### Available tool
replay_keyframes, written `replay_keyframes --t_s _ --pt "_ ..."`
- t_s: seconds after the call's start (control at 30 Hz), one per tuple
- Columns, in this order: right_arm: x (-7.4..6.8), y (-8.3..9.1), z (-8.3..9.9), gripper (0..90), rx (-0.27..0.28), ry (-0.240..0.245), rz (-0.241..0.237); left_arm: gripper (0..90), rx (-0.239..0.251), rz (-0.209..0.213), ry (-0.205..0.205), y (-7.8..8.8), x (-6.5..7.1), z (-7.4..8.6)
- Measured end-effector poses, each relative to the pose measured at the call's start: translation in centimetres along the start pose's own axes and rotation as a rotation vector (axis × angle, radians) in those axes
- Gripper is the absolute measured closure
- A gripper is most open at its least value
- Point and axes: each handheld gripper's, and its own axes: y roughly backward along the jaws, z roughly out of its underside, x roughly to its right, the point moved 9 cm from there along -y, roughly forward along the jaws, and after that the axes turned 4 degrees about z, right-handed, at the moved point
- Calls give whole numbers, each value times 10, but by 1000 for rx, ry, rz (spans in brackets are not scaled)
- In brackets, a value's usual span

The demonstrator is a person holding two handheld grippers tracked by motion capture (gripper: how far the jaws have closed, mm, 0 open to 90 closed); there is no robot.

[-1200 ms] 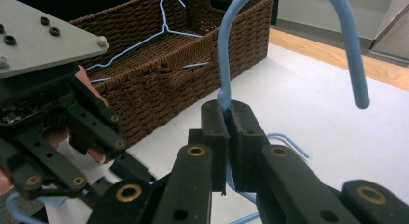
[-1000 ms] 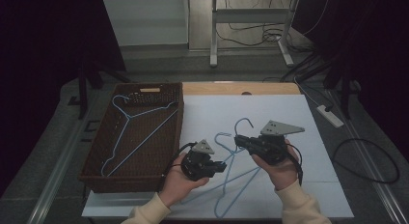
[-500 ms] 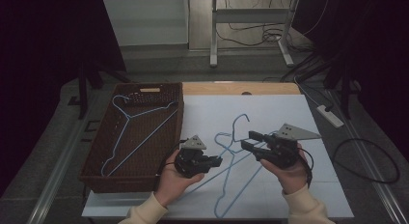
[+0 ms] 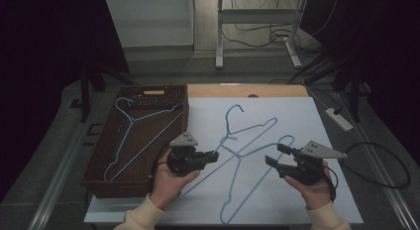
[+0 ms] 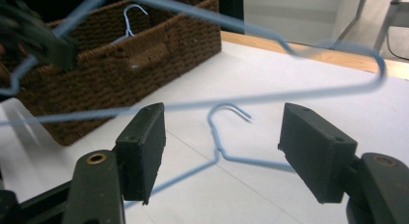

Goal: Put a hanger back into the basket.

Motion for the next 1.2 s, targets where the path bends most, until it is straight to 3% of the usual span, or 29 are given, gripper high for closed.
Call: replay_keyframes --t_s 0.1,0.43,0.83,1.2 --pt "6 -1 8 336 -25 23 19 862 27 -5 -3 9 -1 -4" --pt "21 -6 25 340 -68 6 49 862 124 -30 -8 44 -10 -18" --pt "22 -9 30 352 -94 20 55 863 213 -77 8 84 -25 -28" --pt "23 -12 34 352 -111 18 61 862 253 -117 37 108 -42 -28"
